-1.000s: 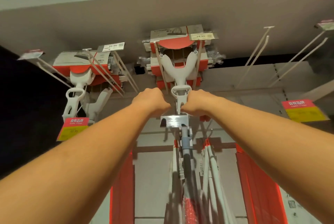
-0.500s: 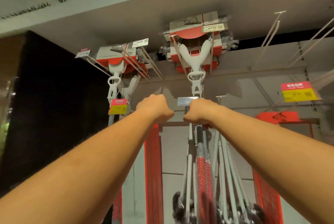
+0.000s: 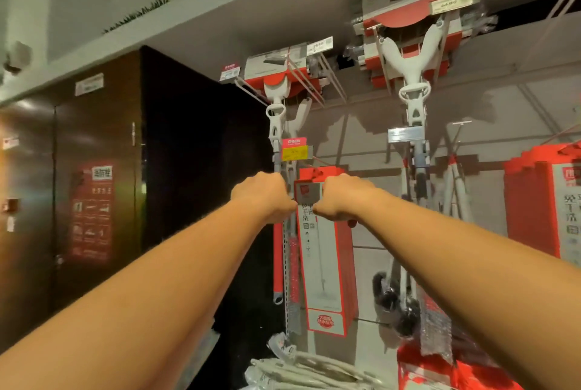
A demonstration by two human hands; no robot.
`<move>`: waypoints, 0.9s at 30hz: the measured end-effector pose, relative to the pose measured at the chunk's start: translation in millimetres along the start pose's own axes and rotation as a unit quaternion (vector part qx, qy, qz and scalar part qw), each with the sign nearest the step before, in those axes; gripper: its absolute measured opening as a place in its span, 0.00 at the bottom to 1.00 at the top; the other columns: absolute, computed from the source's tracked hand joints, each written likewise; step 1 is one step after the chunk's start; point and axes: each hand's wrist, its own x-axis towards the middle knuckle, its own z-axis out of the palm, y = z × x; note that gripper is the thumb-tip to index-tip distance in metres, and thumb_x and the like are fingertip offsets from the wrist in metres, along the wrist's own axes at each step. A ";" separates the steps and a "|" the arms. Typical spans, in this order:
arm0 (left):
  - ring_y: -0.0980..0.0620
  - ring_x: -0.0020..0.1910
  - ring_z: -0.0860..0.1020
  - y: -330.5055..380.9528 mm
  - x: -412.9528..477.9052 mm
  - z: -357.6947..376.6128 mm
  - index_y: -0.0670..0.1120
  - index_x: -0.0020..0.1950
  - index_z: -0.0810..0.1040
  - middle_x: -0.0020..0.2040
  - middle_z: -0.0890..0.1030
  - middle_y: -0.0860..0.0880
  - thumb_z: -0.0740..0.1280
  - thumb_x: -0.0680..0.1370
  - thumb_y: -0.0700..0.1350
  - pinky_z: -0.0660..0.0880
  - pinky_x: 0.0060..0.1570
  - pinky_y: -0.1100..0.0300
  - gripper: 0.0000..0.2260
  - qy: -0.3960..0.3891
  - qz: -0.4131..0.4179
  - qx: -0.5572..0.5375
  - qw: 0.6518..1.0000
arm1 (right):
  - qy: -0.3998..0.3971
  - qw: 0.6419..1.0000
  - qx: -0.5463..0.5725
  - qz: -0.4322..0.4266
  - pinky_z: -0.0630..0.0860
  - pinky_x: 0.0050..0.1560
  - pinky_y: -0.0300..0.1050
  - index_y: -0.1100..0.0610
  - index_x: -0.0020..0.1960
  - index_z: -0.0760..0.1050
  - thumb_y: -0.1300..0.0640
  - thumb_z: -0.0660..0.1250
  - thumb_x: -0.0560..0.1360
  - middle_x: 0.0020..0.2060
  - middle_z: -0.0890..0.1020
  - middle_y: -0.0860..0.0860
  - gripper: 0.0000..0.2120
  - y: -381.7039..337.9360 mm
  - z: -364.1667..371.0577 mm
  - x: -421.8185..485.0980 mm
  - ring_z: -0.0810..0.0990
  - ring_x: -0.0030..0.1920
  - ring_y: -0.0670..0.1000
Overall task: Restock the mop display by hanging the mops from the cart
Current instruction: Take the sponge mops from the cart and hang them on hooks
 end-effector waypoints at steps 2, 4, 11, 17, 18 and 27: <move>0.52 0.42 0.76 -32.0 -27.0 -3.1 0.48 0.52 0.79 0.46 0.79 0.51 0.65 0.77 0.54 0.72 0.41 0.57 0.11 -0.011 -0.021 0.010 1.000 | -0.020 1.000 0.015 -0.013 0.76 0.45 0.47 0.57 0.44 0.70 0.53 0.61 0.76 0.43 0.76 0.53 0.08 -32.7 12.2 -12.6 0.78 0.40 0.56; 0.50 0.43 0.76 -65.5 -54.4 -4.1 0.48 0.51 0.79 0.45 0.79 0.50 0.64 0.77 0.54 0.72 0.42 0.56 0.11 -0.024 -0.043 0.026 0.998 | -0.043 0.998 0.026 -0.025 0.78 0.47 0.49 0.57 0.41 0.70 0.54 0.62 0.75 0.42 0.76 0.53 0.08 -66.2 25.8 -23.9 0.79 0.41 0.57; 0.47 0.47 0.77 -175.1 -145.6 -1.5 0.47 0.54 0.77 0.48 0.78 0.48 0.63 0.79 0.53 0.72 0.44 0.55 0.11 -0.081 -0.120 0.070 0.987 | -0.098 0.988 0.051 -0.109 0.71 0.39 0.44 0.56 0.48 0.73 0.53 0.62 0.75 0.42 0.77 0.53 0.07 -177.9 75.3 -63.7 0.78 0.37 0.54; 0.49 0.47 0.77 -245.2 -199.6 14.1 0.49 0.57 0.78 0.51 0.80 0.49 0.63 0.78 0.54 0.73 0.43 0.55 0.13 -0.102 -0.199 0.096 0.970 | -0.141 0.967 0.096 -0.187 0.76 0.48 0.49 0.56 0.53 0.74 0.51 0.61 0.77 0.43 0.76 0.53 0.10 -254.2 118.5 -83.8 0.78 0.43 0.55; 0.49 0.47 0.76 -253.3 -206.9 17.5 0.49 0.58 0.78 0.53 0.80 0.48 0.63 0.78 0.54 0.72 0.43 0.56 0.14 -0.107 -0.212 0.098 0.966 | -0.148 0.964 0.100 -0.197 0.75 0.46 0.48 0.56 0.52 0.74 0.51 0.61 0.77 0.42 0.77 0.52 0.10 -264.9 127.4 -85.4 0.78 0.43 0.55; 0.46 0.42 0.73 -312.9 -248.7 71.7 0.47 0.45 0.76 0.41 0.74 0.48 0.63 0.78 0.50 0.69 0.40 0.55 0.08 -0.154 -0.354 0.138 0.912 | -0.206 0.921 0.122 -0.307 0.72 0.42 0.46 0.55 0.48 0.73 0.49 0.60 0.77 0.40 0.77 0.51 0.10 -336.6 226.7 -74.0 0.79 0.45 0.54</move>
